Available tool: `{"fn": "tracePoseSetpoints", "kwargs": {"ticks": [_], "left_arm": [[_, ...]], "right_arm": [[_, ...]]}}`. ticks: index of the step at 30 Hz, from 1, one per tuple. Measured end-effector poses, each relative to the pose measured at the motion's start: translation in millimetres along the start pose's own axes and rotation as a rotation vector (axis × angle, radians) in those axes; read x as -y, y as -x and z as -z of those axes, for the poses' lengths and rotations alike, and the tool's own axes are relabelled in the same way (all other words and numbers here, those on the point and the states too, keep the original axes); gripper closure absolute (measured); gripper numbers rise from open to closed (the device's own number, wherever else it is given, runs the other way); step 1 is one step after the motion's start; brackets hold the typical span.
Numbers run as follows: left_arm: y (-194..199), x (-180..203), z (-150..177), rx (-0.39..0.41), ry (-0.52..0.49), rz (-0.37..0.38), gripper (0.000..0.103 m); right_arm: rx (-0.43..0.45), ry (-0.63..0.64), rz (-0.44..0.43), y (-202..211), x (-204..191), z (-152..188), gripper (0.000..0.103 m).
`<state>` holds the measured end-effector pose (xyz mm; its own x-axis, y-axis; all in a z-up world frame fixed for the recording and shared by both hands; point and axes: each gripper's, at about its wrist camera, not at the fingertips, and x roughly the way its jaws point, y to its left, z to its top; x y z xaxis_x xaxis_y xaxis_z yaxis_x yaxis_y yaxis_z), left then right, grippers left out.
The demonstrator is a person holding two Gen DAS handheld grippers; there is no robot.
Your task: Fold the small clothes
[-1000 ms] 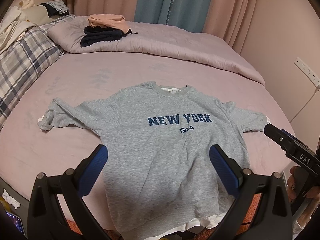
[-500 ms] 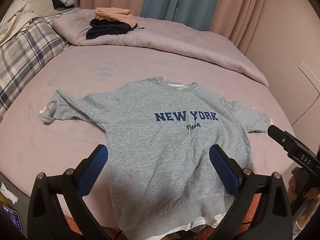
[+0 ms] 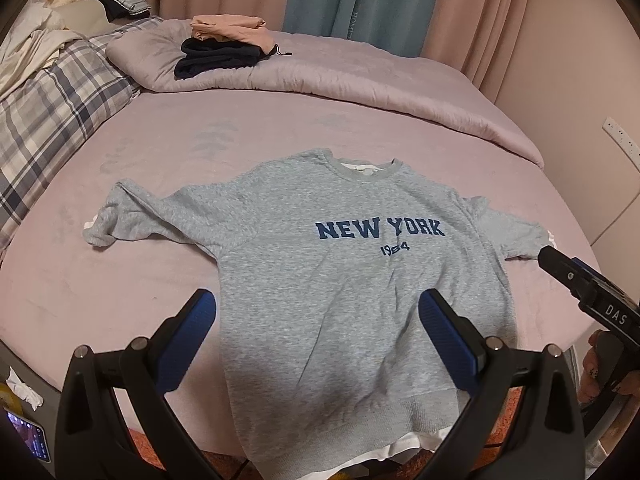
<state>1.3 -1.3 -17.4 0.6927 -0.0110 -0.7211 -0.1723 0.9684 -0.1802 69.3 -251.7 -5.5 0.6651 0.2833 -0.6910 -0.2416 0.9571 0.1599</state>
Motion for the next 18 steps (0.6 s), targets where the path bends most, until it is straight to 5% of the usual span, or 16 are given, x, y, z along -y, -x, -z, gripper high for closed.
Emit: {"fn": "tracePoseSetpoints", "kwargs": {"ticks": [18], "left_arm": [[-4.3, -0.5, -0.1, -0.034, 0.026, 0.033, 0.002]], "right_arm": [[-0.001, -0.024, 0.007, -1.0, 7.5, -0.8, 0.001]]}}
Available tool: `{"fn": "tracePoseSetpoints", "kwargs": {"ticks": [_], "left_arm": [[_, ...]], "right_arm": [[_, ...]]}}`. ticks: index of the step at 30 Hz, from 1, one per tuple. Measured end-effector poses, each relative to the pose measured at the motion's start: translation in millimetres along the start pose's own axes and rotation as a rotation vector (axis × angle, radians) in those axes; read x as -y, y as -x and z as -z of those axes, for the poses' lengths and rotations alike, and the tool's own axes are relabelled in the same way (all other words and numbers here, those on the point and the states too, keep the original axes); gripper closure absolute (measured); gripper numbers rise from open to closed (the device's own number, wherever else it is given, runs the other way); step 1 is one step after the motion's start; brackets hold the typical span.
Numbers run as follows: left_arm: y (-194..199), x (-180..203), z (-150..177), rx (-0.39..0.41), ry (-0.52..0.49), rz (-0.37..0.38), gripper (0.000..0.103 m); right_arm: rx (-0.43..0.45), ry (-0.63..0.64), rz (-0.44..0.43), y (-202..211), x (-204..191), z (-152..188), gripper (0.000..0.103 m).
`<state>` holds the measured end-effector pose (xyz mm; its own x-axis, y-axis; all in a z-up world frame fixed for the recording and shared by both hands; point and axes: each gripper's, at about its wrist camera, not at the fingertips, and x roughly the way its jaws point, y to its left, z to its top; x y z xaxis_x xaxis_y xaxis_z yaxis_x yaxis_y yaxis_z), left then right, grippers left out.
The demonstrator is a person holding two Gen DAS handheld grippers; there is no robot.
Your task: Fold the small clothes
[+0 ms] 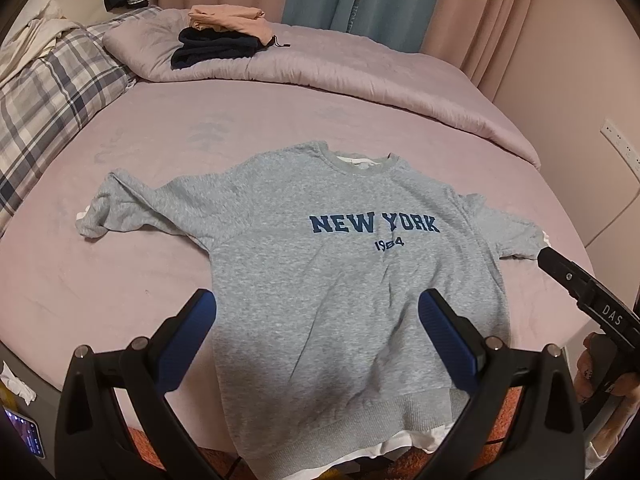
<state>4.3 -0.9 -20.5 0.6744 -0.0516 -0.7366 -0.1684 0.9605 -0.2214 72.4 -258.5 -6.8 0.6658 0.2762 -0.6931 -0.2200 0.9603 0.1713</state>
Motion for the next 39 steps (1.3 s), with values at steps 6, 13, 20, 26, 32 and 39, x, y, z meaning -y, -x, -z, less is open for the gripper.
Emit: {"fn": "tracePoseSetpoints", "kwargs": {"ticks": [6, 13, 20, 26, 32, 39], "left_arm": [[-3, 3, -2, 0.004, -0.014, 0.0, 0.002], [-14, 3, -6, -0.008, -0.007, 0.025, 0.003], [-40, 10, -8, -0.075, 0.012, 0.063, 0.006], [-63, 22, -7, -0.12, 0.013, 0.092, 0.009], [-95, 31, 8, -0.22, 0.03, 0.106, 0.022], [-134, 44, 36, -0.334, 0.003, 0.102, 0.035]], "right_arm": [[0.001, -0.015, 0.003, 0, 5, 0, 0.001], [-0.003, -0.066, 0.015, -4, 21, -2, 0.001], [-0.011, -0.155, 0.043, -9, 50, -3, 0.001], [-0.008, -0.228, 0.046, -18, 80, -3, 0.001], [-0.047, -0.376, 0.045, -48, 140, -7, 0.012], [-0.092, -0.587, 0.12, -91, 231, -14, 0.028]]}}
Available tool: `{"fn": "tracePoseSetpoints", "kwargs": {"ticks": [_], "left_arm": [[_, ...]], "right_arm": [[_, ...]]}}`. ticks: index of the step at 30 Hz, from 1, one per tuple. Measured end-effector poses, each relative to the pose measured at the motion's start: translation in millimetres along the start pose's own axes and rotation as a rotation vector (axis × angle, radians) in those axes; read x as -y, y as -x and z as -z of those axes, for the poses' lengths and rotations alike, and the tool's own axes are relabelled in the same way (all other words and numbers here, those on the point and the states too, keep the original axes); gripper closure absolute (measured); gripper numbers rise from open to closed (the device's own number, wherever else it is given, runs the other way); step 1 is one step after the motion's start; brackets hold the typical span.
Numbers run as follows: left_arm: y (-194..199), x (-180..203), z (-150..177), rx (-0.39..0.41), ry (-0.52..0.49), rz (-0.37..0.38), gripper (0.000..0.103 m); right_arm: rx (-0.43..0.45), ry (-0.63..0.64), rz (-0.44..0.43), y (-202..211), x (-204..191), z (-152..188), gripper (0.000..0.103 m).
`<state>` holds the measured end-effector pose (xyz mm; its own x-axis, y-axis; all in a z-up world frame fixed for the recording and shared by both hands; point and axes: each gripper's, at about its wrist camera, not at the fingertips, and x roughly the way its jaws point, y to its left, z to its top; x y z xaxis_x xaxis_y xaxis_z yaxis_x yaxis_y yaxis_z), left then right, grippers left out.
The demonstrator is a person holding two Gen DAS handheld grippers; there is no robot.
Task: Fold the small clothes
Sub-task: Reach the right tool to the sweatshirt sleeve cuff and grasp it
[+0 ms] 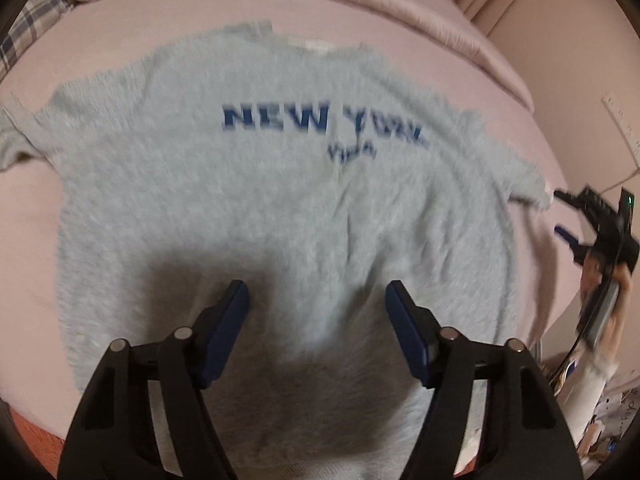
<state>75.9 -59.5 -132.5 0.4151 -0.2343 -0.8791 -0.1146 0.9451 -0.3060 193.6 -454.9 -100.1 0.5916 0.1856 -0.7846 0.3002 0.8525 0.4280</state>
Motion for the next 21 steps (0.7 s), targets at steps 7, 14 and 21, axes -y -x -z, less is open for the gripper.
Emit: {"fn": "tracePoseSetpoints", "kwargs": {"ticks": [7, 14, 21], "left_arm": [[-16, 3, 15, -0.017, -0.066, -0.078, 0.037], [-18, 2, 22, -0.009, -0.065, -0.055, 0.038], [-11, -5, 28, -0.023, -0.048, -0.023, 0.038]], "right_arm": [[-0.028, -0.157, 0.058, -35, 36, -29, 0.04], [-0.012, -0.209, 0.085, -49, 33, -48, 0.079], [0.139, -0.221, 0.082, -1, 44, -51, 0.086]]}}
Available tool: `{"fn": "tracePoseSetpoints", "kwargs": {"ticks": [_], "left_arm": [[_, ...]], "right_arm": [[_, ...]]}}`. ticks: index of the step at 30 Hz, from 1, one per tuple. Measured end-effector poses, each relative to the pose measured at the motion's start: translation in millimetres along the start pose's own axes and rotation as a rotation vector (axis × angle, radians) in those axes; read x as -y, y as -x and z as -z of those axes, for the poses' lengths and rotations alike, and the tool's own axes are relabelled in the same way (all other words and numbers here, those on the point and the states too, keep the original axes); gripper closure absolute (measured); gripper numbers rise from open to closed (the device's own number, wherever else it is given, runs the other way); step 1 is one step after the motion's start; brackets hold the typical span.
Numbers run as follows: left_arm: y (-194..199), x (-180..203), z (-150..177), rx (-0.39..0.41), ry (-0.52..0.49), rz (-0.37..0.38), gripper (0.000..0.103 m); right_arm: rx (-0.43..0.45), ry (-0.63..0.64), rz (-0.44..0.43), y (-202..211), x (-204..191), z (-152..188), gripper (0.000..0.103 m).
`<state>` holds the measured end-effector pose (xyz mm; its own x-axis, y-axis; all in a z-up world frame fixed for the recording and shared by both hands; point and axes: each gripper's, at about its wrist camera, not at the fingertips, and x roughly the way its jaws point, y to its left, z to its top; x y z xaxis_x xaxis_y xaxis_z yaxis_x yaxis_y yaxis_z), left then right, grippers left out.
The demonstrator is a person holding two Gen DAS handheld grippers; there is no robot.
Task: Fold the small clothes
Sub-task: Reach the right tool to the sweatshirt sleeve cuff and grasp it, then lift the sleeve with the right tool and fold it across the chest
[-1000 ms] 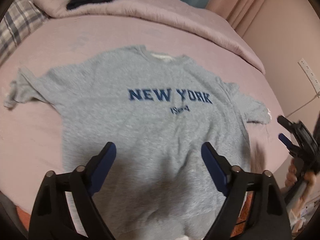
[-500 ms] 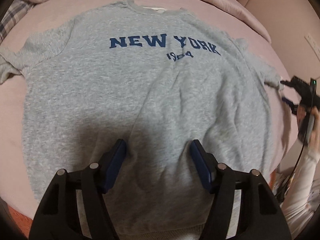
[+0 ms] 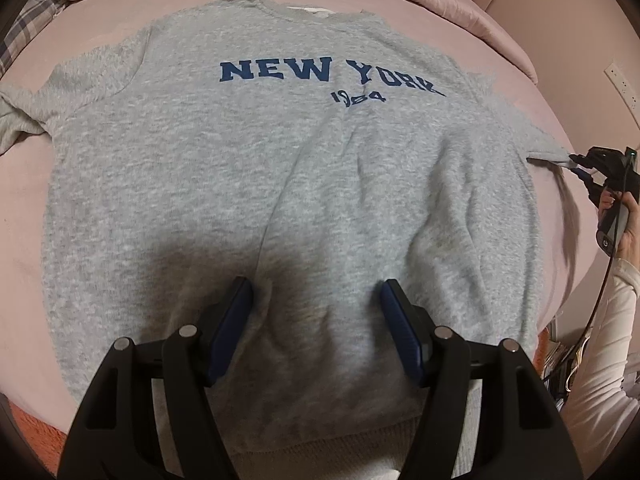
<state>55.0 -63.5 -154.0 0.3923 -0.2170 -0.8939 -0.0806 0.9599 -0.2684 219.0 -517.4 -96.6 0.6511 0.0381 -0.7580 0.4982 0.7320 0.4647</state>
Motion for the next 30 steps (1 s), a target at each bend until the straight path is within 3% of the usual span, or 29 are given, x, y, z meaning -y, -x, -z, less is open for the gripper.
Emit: {"fn": "tracePoseSetpoints", "kwargs": {"ticks": [2, 5, 7, 10, 18, 24, 30], "left_arm": [[1, -3, 1, 0.001, 0.008, 0.008, 0.038], [4, -8, 0, -0.004, 0.023, 0.031, 0.037], [8, -12, -2, -0.012, 0.036, 0.057, 0.037], [19, -19, -8, -0.009, 0.065, 0.101, 0.037], [50, -52, -27, 0.118, 0.142, 0.068, 0.026], [70, -73, -33, 0.188, 0.177, 0.017, 0.021], [81, -89, -32, 0.211, 0.21, 0.017, 0.019]], "right_arm": [[-0.017, 0.004, 0.011, -4, 3, 1, 0.086], [-0.048, 0.034, 0.096, -17, -3, 7, 0.086], [-0.016, 0.057, 0.103, -9, -7, 7, 0.086], [0.043, 0.101, 0.075, 15, -28, 4, 0.086], [0.144, 0.379, -0.013, 80, -113, 13, 0.086], [0.141, 0.573, -0.12, 90, -187, 38, 0.086], [0.061, 0.728, -0.21, 75, -244, 77, 0.086]]}}
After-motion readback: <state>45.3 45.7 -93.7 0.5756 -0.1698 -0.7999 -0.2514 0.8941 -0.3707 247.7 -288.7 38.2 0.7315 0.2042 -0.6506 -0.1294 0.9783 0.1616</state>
